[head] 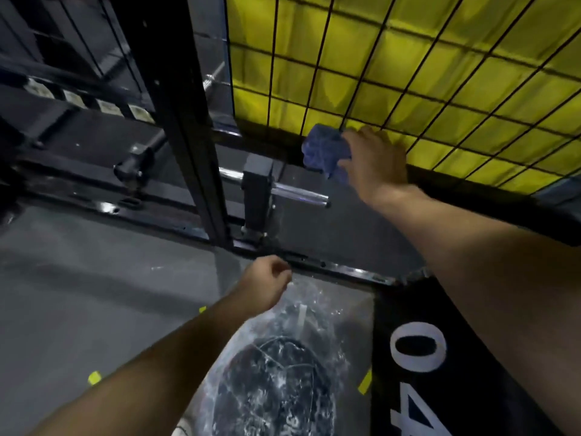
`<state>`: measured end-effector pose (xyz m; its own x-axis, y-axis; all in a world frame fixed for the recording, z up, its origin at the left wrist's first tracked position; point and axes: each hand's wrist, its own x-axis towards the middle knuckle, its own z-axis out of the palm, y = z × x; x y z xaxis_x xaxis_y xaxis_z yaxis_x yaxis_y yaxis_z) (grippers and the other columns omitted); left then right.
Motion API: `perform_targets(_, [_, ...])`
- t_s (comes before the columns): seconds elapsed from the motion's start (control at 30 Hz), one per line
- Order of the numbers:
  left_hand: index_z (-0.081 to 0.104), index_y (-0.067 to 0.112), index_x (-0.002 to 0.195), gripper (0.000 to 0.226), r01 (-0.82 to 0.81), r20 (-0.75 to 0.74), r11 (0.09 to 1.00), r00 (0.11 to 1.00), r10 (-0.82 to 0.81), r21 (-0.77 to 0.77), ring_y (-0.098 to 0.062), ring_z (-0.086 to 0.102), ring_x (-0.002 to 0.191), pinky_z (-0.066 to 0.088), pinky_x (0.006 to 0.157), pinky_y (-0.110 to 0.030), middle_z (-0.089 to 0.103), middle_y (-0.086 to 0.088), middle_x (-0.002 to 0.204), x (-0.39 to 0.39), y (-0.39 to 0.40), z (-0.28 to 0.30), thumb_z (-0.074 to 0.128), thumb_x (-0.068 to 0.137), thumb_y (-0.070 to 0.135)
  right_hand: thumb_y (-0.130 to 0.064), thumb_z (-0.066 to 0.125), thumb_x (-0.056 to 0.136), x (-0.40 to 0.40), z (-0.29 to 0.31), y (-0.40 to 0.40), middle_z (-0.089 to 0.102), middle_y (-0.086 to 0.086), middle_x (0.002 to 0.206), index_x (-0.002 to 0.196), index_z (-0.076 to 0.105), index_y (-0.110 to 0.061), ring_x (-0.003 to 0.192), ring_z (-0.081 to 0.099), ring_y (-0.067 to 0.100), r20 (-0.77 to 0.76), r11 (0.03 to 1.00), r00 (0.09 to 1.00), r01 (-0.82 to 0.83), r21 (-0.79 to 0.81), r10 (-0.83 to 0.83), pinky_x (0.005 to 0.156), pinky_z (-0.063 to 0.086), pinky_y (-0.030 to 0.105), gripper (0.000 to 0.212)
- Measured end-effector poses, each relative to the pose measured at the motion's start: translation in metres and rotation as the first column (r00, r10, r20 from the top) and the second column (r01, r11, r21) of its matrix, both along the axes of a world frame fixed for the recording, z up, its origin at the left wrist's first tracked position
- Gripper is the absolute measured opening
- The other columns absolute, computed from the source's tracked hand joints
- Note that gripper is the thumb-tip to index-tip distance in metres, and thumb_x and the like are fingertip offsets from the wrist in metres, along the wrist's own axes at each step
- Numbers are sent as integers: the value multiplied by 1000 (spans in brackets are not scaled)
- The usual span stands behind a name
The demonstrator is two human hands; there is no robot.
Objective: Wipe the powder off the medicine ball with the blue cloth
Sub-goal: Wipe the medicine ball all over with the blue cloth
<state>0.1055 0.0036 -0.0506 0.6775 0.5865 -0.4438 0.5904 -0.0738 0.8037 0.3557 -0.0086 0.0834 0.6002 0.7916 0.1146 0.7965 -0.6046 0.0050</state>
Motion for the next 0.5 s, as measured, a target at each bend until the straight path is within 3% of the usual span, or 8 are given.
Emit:
perform_targets(0.07, [69, 25, 84, 17, -15, -15, 1000, 1000, 15, 28, -26, 74, 80, 62, 77, -37, 77, -6, 86, 1, -3, -1, 64, 99, 17, -24, 68, 100, -6, 6, -5, 58, 12, 137, 134, 58, -22, 130, 54, 39, -45, 1000, 999, -14, -22, 13, 100, 43, 53, 36])
perform_targets(0.13, [69, 26, 80, 19, -28, -31, 999, 999, 30, 47, -23, 72, 80, 59, 78, -37, 76, -3, 84, -8, -16, 15, 64, 98, 19, -26, 67, 101, -25, 13, -29, 57, 15, 135, 133, 60, -22, 127, 55, 41, -91, 999, 995, -33, 23, 35, 98, 45, 51, 34])
perform_targets(0.23, [71, 21, 83, 16, -150, -6, 989, 989, 150, 20, -23, 74, 78, 59, 78, -34, 75, -3, 83, -27, -44, 37, 64, 97, 19, -30, 68, 98, -75, 3, -91, 63, 17, 124, 128, 64, -22, 115, 61, 41, -395, 996, 917, -12, 83, 44, 89, 49, 46, 31])
perform_targets(0.3, [71, 11, 91, 14, -263, 36, 960, 963, 268, -99, -14, 71, 67, 57, 65, -25, 71, -3, 79, -42, -73, 44, 63, 102, 13, -35, 69, 95, -111, -19, -138, 66, 17, 112, 116, 67, -20, 104, 63, 41, -533, 991, 843, -5, 134, 77, 84, 50, 46, 26])
perform_targets(0.37, [66, 14, 89, 21, -347, 54, 875, 921, 386, -336, -6, 64, 61, 50, 57, -17, 67, 2, 75, -57, -106, 41, 57, 107, 18, -37, 70, 91, -145, -54, -185, 68, 9, 99, 106, 69, -20, 93, 65, 34, -652, 985, 755, 44, 167, 77, 77, 49, 42, 23])
perform_targets(0.43, [65, 19, 89, 24, -407, 18, 724, 865, 501, -557, -8, 66, 63, 53, 60, -23, 70, 6, 71, -78, -141, 19, 55, 108, 30, -29, 75, 94, -182, -95, -224, 69, 4, 93, 104, 73, -16, 88, 63, 27, -752, 989, 658, 89, 120, 32, 71, 39, 36, 16])
perform_targets(0.5, [68, 17, 87, 23, -499, -40, 638, 804, 593, -587, -15, 69, 72, 58, 68, -30, 72, 2, 75, -100, -173, -19, 62, 104, 31, -22, 77, 95, -211, -141, -255, 69, 4, 87, 99, 75, -12, 83, 63, 26, -807, 989, 590, 122, 87, -2, 69, 39, 37, 11])
